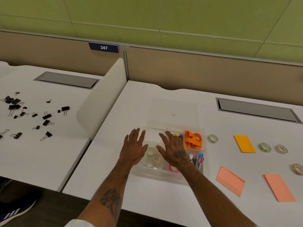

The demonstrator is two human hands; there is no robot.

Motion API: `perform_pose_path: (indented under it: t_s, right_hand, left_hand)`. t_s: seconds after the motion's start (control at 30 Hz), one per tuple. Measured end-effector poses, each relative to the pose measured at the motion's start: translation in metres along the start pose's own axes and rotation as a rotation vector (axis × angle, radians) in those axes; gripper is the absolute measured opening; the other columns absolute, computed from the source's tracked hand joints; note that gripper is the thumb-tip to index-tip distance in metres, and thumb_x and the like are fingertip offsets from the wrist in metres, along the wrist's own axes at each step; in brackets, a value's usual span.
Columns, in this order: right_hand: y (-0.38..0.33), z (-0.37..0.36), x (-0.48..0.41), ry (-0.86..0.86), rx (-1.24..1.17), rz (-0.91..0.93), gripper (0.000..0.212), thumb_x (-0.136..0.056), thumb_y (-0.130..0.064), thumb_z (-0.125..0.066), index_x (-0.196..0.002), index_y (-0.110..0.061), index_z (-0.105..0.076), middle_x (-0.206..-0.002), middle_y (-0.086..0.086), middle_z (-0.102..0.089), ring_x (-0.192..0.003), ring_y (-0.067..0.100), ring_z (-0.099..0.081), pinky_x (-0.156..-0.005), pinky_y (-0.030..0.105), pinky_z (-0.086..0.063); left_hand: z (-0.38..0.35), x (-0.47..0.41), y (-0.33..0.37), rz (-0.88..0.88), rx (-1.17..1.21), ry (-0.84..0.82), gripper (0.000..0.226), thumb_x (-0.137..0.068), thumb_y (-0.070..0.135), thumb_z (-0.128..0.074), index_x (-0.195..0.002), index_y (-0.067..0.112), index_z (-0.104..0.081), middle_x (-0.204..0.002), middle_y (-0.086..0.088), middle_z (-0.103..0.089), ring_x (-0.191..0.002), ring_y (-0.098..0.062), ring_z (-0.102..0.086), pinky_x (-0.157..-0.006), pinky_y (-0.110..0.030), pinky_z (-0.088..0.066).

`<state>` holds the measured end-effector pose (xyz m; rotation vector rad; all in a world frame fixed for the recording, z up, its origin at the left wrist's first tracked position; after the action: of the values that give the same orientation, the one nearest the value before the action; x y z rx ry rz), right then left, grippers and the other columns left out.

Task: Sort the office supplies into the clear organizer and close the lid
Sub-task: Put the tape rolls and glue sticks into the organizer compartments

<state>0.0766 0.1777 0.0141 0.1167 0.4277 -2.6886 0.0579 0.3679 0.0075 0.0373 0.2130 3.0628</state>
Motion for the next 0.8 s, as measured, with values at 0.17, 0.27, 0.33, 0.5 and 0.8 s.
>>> perform_pose_path:
  t_s: [0.17,0.27,0.33,0.5,0.8]
  right_hand:
    - [0.011,0.009,0.01,-0.022,0.087,-0.101,0.072,-0.091,-0.068,-0.013,-0.153,-0.032,-0.007,-0.161,0.007,0.008,-0.149,0.027,0.008,-0.12,0.05,0.0]
    - [0.019,0.015,0.021,-0.022,0.128,-0.148,0.078,-0.085,-0.073,0.0,-0.152,-0.035,0.002,-0.159,0.007,0.017,-0.147,0.028,0.015,-0.117,0.051,0.004]
    - [0.026,0.018,0.028,-0.018,0.142,-0.183,0.077,-0.084,-0.073,0.0,-0.151,-0.035,0.004,-0.159,0.008,0.015,-0.148,0.029,0.013,-0.118,0.054,0.002]
    - [0.049,0.025,0.051,-0.014,0.169,-0.256,0.076,-0.089,-0.071,-0.01,-0.153,-0.032,0.002,-0.161,0.009,0.011,-0.148,0.03,0.011,-0.118,0.057,-0.005]
    - [0.115,0.051,0.106,-0.005,0.199,-0.421,0.077,-0.086,-0.074,0.0,-0.152,-0.033,0.003,-0.161,0.013,0.005,-0.148,0.033,0.004,-0.115,0.06,-0.011]
  left_hand:
    - [-0.001,0.002,0.005,0.005,-0.055,0.006,0.073,-0.094,0.064,-0.011,-0.152,0.027,0.013,-0.163,-0.008,0.013,-0.15,-0.027,0.014,-0.119,-0.051,0.002]
    - [0.002,0.003,0.012,-0.015,-0.061,0.023,0.077,-0.086,0.071,0.003,-0.15,0.03,0.017,-0.162,-0.009,0.015,-0.149,-0.028,0.015,-0.118,-0.053,0.004]
    - [0.002,0.003,0.019,-0.034,-0.056,0.032,0.08,-0.084,0.072,0.006,-0.152,0.03,0.015,-0.162,-0.009,0.015,-0.149,-0.028,0.016,-0.118,-0.053,0.003]
    - [0.002,-0.002,0.046,-0.103,-0.08,0.039,0.083,-0.08,0.072,0.012,-0.152,0.03,0.014,-0.162,-0.009,0.015,-0.149,-0.028,0.015,-0.118,-0.053,0.003]
    - [-0.001,-0.02,0.134,-0.286,-0.065,0.021,0.079,-0.086,0.07,0.001,-0.154,0.029,0.008,-0.163,-0.009,0.011,-0.149,-0.028,0.014,-0.119,-0.053,0.003]
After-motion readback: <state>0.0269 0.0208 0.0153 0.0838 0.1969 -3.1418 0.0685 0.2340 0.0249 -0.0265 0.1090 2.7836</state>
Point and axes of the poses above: each hand's wrist, its own x-axis away from the middle knuckle, its own z-axis out of the back of the hand, y = z × x, the point moved 3 cm from there along -x, towards the middle knuckle
